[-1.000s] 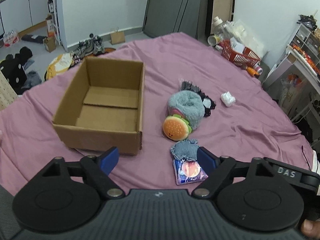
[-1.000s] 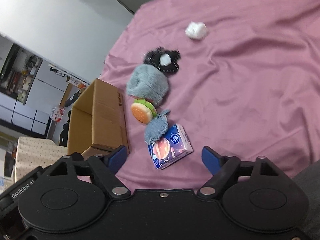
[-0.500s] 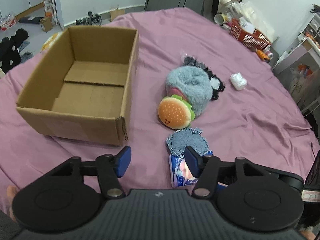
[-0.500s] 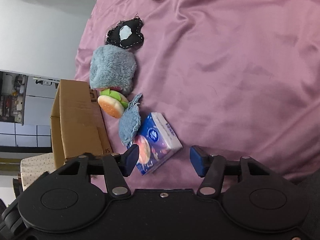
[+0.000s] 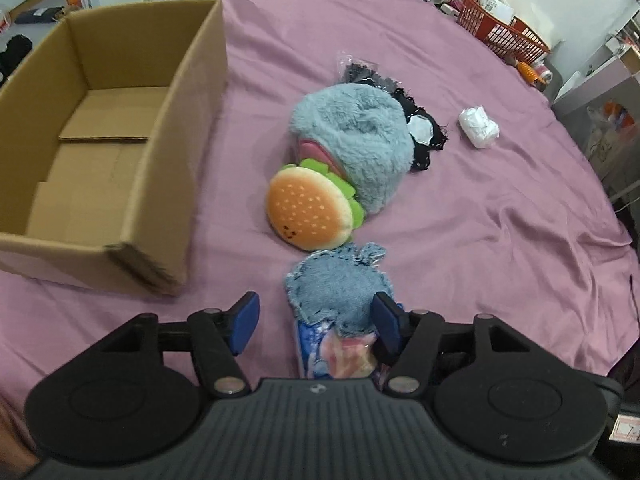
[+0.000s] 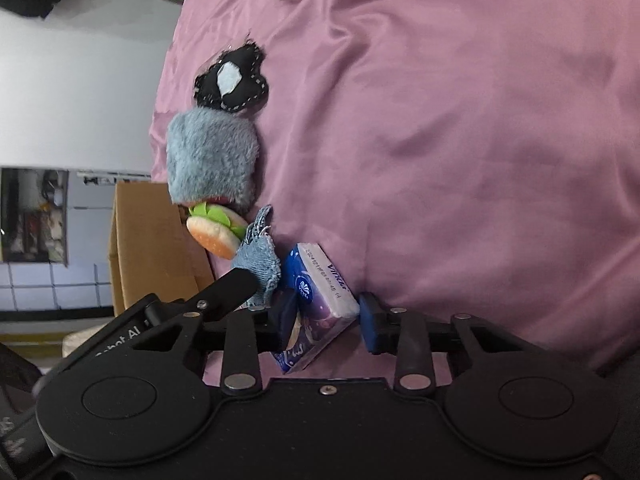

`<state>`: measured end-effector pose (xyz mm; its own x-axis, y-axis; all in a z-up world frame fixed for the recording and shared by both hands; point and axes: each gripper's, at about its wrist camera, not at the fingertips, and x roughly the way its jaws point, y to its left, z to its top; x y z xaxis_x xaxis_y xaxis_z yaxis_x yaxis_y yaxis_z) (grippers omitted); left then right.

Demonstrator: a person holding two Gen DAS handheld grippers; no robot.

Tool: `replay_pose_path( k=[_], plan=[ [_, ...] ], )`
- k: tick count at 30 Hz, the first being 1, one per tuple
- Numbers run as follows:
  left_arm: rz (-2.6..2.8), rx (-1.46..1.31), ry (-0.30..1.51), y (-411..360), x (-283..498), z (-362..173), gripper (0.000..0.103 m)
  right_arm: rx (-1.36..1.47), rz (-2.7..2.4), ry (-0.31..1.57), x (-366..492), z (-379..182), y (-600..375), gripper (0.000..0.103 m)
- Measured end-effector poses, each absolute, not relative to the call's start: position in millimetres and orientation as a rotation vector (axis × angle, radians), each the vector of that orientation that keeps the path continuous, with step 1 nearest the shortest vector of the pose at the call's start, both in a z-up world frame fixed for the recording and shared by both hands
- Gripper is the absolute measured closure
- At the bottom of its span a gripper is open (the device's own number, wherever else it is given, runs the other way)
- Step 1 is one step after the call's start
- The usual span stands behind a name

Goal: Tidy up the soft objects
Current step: 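Grasp the blue denim plush with the left tool while the right tool grasps the tissue pack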

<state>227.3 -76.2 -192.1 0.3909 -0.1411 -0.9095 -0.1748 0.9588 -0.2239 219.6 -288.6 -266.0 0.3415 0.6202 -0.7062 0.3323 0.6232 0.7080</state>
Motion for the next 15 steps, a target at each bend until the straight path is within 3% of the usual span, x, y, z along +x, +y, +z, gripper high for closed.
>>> replay_pose_path(
  k=[11, 15],
  plan=[
    [0.035, -0.341, 1.152, -91.0, 238.8, -204.9, 0.04, 0.937, 0.214, 1.174, 218.6, -263.2, -300.2, 0.078],
    [0.024, -0.353, 1.147, -99.5, 241.1, -204.3, 0.065, 0.918, 0.218, 1.142, 218.5, -260.0, -301.1, 0.079]
  ],
)
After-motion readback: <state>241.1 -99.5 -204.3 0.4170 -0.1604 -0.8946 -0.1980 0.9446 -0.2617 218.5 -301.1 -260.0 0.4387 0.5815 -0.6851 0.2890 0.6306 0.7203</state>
